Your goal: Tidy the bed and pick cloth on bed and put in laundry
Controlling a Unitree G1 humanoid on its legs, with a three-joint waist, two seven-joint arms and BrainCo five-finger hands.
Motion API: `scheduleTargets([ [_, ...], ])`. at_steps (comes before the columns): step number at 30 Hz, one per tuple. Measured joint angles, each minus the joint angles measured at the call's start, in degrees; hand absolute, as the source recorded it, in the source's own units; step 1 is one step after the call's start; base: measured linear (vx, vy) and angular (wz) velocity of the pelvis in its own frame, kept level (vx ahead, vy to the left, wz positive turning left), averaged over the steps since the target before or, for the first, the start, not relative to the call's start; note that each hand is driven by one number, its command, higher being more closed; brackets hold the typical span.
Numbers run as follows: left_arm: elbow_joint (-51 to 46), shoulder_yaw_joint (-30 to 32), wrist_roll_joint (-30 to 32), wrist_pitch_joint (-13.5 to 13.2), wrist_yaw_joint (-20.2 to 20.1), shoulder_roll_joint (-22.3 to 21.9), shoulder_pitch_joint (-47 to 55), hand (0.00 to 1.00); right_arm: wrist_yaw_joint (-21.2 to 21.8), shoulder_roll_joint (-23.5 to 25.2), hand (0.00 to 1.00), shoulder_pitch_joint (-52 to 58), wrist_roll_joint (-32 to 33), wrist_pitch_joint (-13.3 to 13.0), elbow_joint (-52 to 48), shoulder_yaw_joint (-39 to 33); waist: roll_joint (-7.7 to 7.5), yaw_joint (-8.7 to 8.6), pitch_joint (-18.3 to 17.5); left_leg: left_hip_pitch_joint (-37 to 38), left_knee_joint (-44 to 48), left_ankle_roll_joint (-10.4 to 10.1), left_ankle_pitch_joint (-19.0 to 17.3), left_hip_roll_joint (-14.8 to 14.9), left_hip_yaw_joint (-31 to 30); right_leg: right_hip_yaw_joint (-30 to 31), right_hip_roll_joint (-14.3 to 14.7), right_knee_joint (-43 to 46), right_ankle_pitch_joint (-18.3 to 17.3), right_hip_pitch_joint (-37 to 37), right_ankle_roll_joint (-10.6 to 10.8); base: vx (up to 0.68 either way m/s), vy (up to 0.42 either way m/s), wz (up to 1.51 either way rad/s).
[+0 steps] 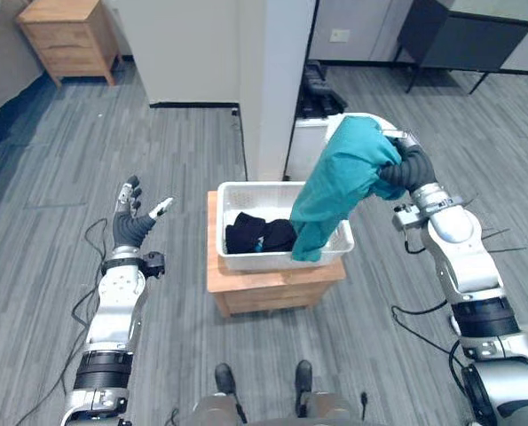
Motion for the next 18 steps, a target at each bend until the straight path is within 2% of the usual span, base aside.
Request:
scheduleTargets([
  [3,-4.5,-1.1,-2.3,0.0,-0.7,-4.5,4.0,0.00,0.0,2.2,1.00,0.0,-0.9,1.2,0.4,2.1,1.24,1.08,0.8,-0.8,0.0,0.1,0.3,-0.1,-0.6,-0.7,-0.1,0.0,0.0,-0.4,0.0,0.01,0.010,0.14],
  [7,-6.5,-2.9,-3.4,0.2,-1.2,-7.8,8.0,0.00,-0.4,4.0,1.00,-4.1,-3.6,1.5,6.3,3.9,3.85,1.56,2.9,-3.0,0.1,0.2,1.3,-0.2,-3.1,-3.3,-0.2,-0.1,0.0,-1.2,-0.2,0.00,-0.001,0.29],
  [9,-7.4,-2.6,-3.5,0.5,-1.2,-8.2,8.5,0.00,-1.7,3.9,1.00,-8.3,-5.0,2.1,9.8,3.9,5.00,2.89,5.1,-4.8,0.4,0.0,2.1,0.2,-3.8,-4.3,0.0,-0.1,0.3,-2.7,-0.7,-0.02,-0.017,0.21],
  [12,-8.4,-2.2,-4.7,0.5,-1.8,-8.2,9.7,0.00,-3.2,3.4,1.00,-13.9,-6.2,2.7,12.8,3.8,6.44,3.22,8.5,-6.9,0.4,0.1,3.2,0.4,-5.5,-6.1,0.0,0.1,0.5,-4.0,-0.9,-0.02,-0.018,0.22],
  [13,-8.4,-2.3,-5.3,0.5,-2.4,-8.3,10.3,0.00,-3.9,2.9,1.00,-15.9,-6.4,3.1,14.3,3.8,7.03,3.90,9.5,-7.9,0.4,0.1,3.5,0.5,-5.7,-6.3,0.0,0.1,0.7,-4.8,-1.2,-0.02,-0.013,0.15],
  [18,-4.8,-4.8,-6.8,0.1,-2.7,-8.1,10.2,0.00,-6.3,-1.7,1.00,-23.7,-7.5,4.4,24.7,3.9,10.00,6.23,11.6,-11.8,0.4,0.6,4.6,0.4,-7.2,-7.9,-0.1,0.1,1.6,-7.9,-1.0,0.01,-0.006,0.12],
])
